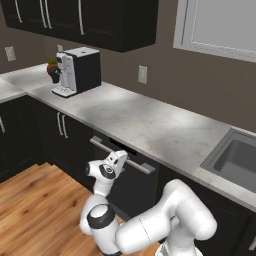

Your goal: Open the dishwasher door and pull out the top rack.

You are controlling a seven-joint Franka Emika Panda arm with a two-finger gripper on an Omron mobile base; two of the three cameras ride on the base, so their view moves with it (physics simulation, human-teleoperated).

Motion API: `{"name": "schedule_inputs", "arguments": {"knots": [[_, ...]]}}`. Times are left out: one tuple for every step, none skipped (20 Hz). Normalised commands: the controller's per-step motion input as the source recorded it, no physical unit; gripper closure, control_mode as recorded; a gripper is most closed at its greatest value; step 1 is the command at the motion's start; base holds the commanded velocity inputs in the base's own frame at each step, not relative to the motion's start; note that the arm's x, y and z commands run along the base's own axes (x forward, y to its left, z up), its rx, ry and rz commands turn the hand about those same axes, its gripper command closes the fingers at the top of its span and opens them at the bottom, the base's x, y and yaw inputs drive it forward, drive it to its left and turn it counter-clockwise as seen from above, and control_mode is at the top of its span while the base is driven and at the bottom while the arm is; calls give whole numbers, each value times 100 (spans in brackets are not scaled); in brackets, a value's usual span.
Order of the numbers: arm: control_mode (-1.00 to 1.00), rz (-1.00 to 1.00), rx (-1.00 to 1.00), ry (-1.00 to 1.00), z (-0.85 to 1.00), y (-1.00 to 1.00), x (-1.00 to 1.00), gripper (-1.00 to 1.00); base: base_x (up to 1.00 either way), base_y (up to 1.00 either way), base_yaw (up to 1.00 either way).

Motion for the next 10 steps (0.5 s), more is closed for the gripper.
{"name": "schedule_inputs", "arguments": {"knots": [[-100, 0, 0, 0, -26, -11, 33, -100, 0, 0, 0], [-100, 0, 0, 0, -26, -11, 34, -100, 0, 0, 0], [-100, 0, 0, 0, -25, -12, 32, -100, 0, 0, 0], [-100, 0, 0, 0, -26, -12, 33, -100, 0, 0, 0], [-100, 0, 0, 0, -29, -11, 34, -100, 0, 0, 0], [-100, 0, 0, 0, -29, -10, 30, -100, 0, 0, 0], [-100, 0, 0, 0, -31, -12, 27, -100, 0, 0, 0], [-100, 0, 0, 0, -33, -10, 25, -100, 0, 0, 0], [-100, 0, 0, 0, -35, -11, 24, -100, 0, 0, 0], [-100, 0, 0, 0, -36, -10, 25, -100, 0, 0, 0]]}}
